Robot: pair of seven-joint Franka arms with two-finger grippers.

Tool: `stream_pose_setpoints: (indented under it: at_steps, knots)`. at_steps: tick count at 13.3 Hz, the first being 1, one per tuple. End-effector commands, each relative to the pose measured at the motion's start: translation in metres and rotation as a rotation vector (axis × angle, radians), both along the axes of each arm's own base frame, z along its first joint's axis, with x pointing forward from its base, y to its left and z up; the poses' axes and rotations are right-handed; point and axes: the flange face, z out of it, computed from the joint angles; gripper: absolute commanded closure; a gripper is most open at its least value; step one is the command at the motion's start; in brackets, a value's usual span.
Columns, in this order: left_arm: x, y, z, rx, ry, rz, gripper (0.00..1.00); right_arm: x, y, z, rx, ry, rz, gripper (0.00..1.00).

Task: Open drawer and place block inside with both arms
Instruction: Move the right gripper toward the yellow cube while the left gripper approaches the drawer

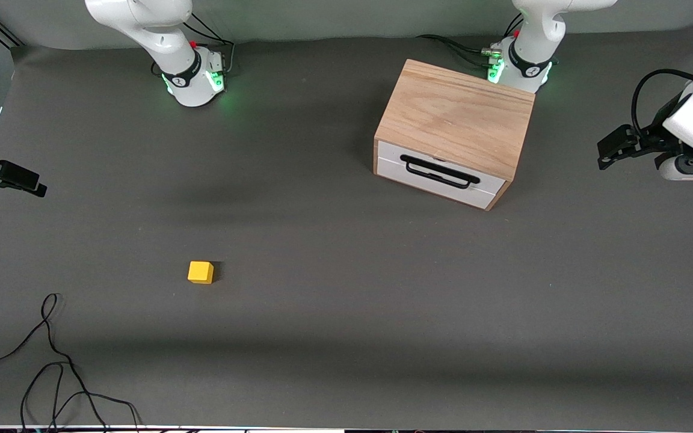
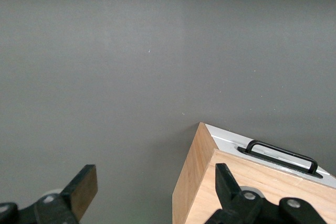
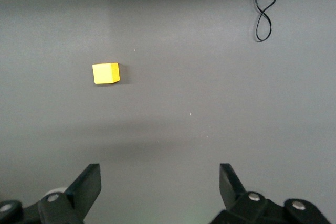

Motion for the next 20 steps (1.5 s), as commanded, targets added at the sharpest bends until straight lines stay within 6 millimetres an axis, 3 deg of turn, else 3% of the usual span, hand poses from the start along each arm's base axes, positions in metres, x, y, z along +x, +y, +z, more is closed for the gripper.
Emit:
stream_pose_setpoints:
  at_steps: [1,10,12,16,18,20]
  knots:
    - [0.002,0.003,0.006,0.007,-0.022,-0.014,0.0,-0.001,0.001,0.002,-0.009,-0.003,0.024,0.0]
    - [0.006,0.002,0.008,0.002,-0.035,-0.017,0.0,0.002,0.003,0.0,-0.008,-0.003,0.027,0.0]
    - [0.015,-0.004,0.01,0.002,-0.031,-0.023,0.0,0.003,0.013,0.001,-0.01,-0.011,0.036,0.0]
    - [0.017,-0.008,-0.005,0.003,0.028,-0.035,0.0,0.004,0.027,-0.002,-0.01,-0.003,0.055,0.0]
    - [0.02,-0.008,-0.024,0.005,0.089,-0.035,0.0,0.005,0.032,-0.004,-0.008,-0.002,0.058,0.0]
    - [0.022,-0.006,-0.035,-0.001,0.129,-0.032,0.0,0.007,0.052,-0.004,-0.01,-0.002,0.039,0.0]
